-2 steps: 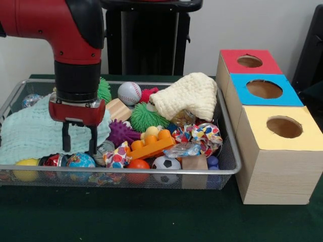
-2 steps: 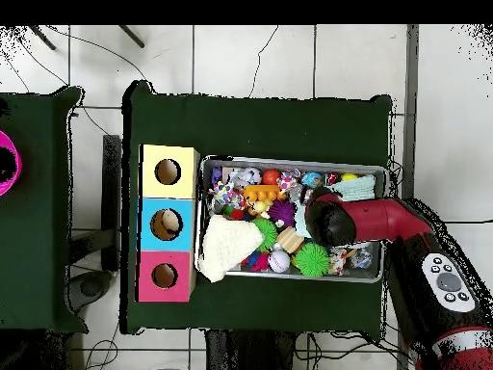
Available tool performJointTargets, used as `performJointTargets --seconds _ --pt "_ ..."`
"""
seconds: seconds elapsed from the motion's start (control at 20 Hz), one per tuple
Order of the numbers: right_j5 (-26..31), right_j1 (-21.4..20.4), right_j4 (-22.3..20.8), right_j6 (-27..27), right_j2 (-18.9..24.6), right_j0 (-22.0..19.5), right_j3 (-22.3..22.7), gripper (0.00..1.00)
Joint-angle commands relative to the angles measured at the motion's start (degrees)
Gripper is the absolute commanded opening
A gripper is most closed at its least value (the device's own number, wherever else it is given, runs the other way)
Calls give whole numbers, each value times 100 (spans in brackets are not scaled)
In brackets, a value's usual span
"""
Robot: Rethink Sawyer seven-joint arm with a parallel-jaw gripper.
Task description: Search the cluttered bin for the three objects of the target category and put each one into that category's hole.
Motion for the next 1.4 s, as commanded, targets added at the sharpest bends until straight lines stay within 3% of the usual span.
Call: performJointTargets --seconds 0.05,1.05,1.3,1.35,1.4 --pt "1158 288 -305 -2029 175 32 -508 100" --pt "993 409 -440 -1882 162 48 -533 100" --pt "451 387 -595 -1693 201 -19 -404 100" --pt "276 376 -620 -1631 230 -60 -349 0" --pt "123 332 -707 -1488 162 -8 -301 0"
